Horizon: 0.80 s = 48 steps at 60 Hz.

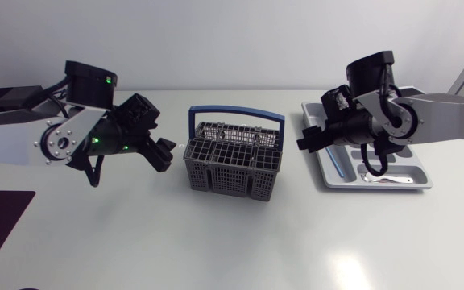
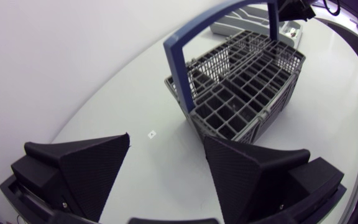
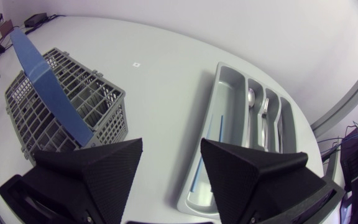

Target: Unload the cutlery basket into the drawer organizer.

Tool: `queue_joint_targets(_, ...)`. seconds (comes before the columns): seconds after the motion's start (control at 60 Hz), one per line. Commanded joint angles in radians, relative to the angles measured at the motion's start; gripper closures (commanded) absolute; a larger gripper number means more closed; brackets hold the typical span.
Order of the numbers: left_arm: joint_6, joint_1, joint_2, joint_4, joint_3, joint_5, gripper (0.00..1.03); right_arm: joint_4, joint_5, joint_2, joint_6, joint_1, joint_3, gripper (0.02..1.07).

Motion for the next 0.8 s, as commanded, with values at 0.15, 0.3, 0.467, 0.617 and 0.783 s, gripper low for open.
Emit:
queue_joint_targets(0.15,0.026,0.005,0.121,0.086,-0.024,-0.001,0.05,0.022,0.04,0.086,0.041,0.053,-0.009,0.38)
queue_joint_targets(0.3,0.021,-0.013,0.169,0.108,-0.018,0.0,0.05,0.019,0.05,0.113,0.043,0.08,0.012,0.38)
queue_joint_targets(0.467,0.02,-0.032,0.161,0.108,-0.03,0.002,0.05,0.019,0.069,0.147,0.047,0.112,0.034,0.38)
queue_joint_targets(0.617,0.02,-0.043,0.146,0.106,-0.041,0.017,0.05,0.014,0.092,0.179,0.047,0.138,0.077,0.38)
queue_joint_targets(0.783,0.018,-0.062,0.128,0.099,-0.05,0.023,0.05,0.004,0.097,0.208,0.047,0.154,0.113,0.38)
